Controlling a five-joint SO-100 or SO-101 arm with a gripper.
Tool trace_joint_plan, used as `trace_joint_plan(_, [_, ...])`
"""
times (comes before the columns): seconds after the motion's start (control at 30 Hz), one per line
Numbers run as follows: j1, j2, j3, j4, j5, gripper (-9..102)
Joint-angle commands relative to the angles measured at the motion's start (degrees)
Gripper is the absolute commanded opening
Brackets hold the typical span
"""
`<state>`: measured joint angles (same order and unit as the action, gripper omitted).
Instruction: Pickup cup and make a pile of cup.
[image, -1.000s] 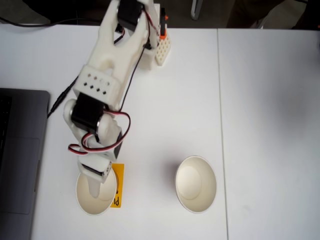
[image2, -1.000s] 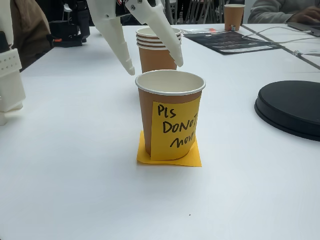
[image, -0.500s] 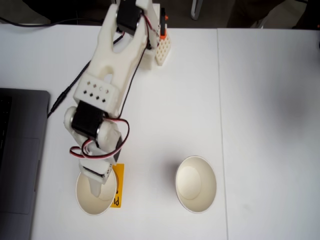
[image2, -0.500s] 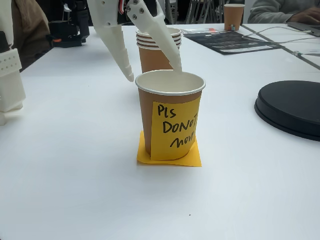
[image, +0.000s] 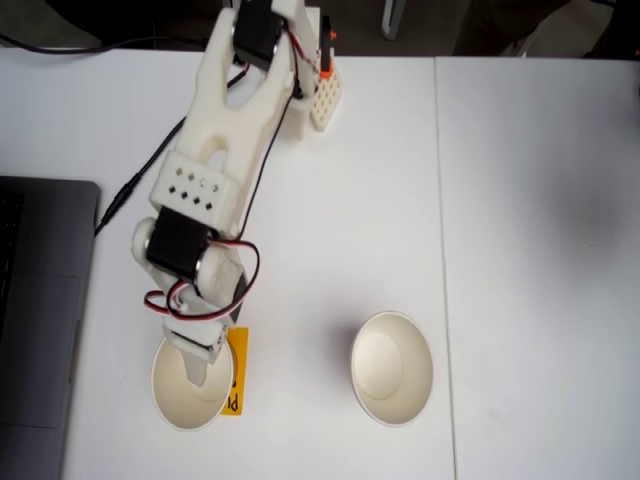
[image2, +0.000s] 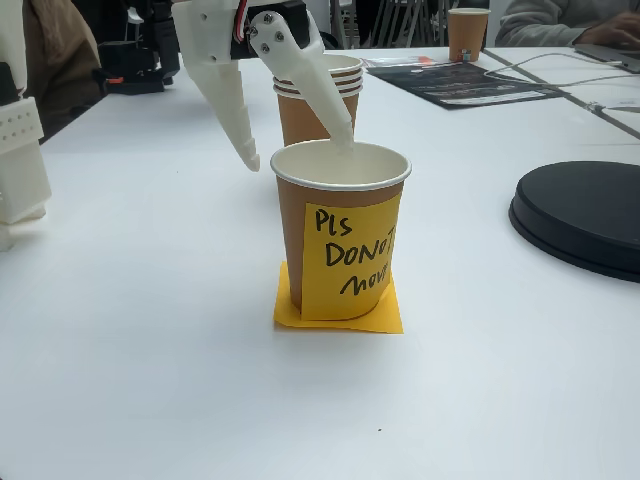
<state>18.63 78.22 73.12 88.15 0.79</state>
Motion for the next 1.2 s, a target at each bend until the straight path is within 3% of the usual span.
trace_joint_plan(0.0, [0.18,0.53,-0.18,-0.53,0.09,32])
trace_joint_plan(0.3, [0.26,-2.29,-0.26,-0.7,0.09,32])
trace_joint_plan(0.63, [1.41,-2.72,0.62,-8.35,0.0,31])
trace_joint_plan(1.17, [2.55,-5.71,0.7,-8.88,0.0,31])
